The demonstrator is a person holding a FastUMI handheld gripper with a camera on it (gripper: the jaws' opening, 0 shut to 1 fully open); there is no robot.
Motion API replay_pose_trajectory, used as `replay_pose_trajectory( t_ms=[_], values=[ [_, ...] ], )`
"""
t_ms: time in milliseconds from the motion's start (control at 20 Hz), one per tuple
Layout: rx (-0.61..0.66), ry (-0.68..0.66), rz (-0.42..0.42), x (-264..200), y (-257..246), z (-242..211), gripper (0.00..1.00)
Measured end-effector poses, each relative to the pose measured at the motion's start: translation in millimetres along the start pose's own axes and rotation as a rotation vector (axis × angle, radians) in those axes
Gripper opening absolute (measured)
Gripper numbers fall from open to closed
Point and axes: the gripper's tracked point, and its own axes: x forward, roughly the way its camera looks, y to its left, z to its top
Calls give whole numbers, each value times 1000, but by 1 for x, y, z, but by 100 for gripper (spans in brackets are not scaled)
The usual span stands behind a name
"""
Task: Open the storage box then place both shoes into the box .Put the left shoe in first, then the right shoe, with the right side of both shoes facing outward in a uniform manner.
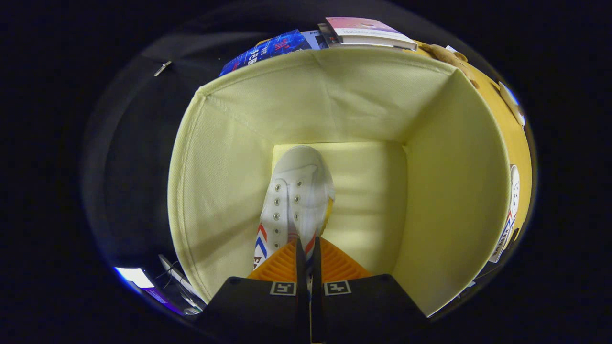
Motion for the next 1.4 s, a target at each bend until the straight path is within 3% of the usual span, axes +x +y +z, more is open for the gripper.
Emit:
replay_pose_trajectory(
  t_ms=[100, 150, 300, 450, 550, 750, 900, 1050, 1200, 1400],
  values=[
    [-5, 2, 17, 0, 2, 1, 11],
    [-1, 2, 32, -2, 5, 2, 19],
    [0, -3, 60, -12, 5, 4, 26],
    [-8, 1, 108, -29, 8, 0, 54],
    [-25, -15, 145, -45, 10, 0, 65],
    [-79, -87, 250, -99, 10, 6, 78],
    [-110, -164, 344, -152, 1, 13, 83],
    [-154, -227, 367, -200, -36, 19, 84],
    [-163, -260, 311, -229, -101, 20, 85],
    [-69, -287, 199, -241, -206, 20, 85]
  ],
)
